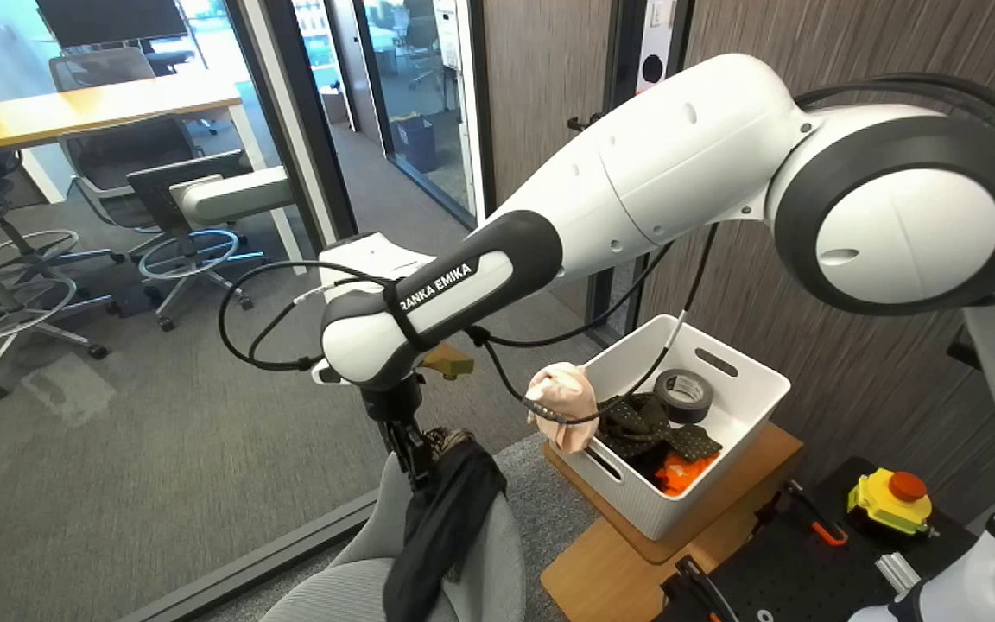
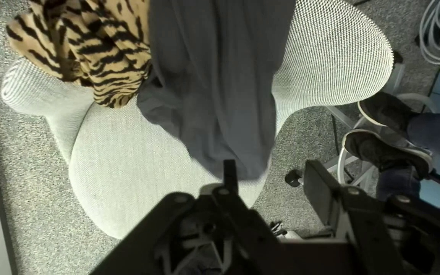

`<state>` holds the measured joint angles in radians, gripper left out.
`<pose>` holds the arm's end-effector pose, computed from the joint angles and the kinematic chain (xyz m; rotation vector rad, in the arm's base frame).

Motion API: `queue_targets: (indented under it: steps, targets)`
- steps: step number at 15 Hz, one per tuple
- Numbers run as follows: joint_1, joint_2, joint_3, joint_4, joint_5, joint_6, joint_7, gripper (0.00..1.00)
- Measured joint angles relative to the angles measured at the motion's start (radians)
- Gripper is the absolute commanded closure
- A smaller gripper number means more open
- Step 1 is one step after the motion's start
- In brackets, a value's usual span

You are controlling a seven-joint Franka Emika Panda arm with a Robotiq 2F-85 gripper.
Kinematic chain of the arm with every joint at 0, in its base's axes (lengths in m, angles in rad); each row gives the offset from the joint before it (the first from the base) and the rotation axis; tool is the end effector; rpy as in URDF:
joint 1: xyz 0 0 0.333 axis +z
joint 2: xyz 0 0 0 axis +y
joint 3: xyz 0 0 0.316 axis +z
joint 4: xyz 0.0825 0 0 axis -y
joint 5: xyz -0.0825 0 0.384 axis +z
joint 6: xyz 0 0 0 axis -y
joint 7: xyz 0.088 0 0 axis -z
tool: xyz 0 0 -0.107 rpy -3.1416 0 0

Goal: Take the black cloth out of the basket and hang it on the back of the white chair

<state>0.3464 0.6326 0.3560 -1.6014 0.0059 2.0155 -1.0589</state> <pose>0.5312 0.4116 0.2662 -1.8917 -2.1824 0.2023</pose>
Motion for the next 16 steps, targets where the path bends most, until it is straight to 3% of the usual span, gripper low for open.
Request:
queue_targets:
  steps: [2,3,8,16]
  targets:
    - [-0.014,-0.01,0.0,0.016,0.0,-0.005,-0.001,0.02]
    - [-0.023,-0.018,-0.001,0.022,0.0,-0.006,-0.002,0.0]
    - [-0.085,-0.103,-0.025,0.032,0.0,-0.004,-0.001,0.0]
    - [-0.208,-0.358,-0.139,-0.014,0.005,-0.003,0.102,0.0]
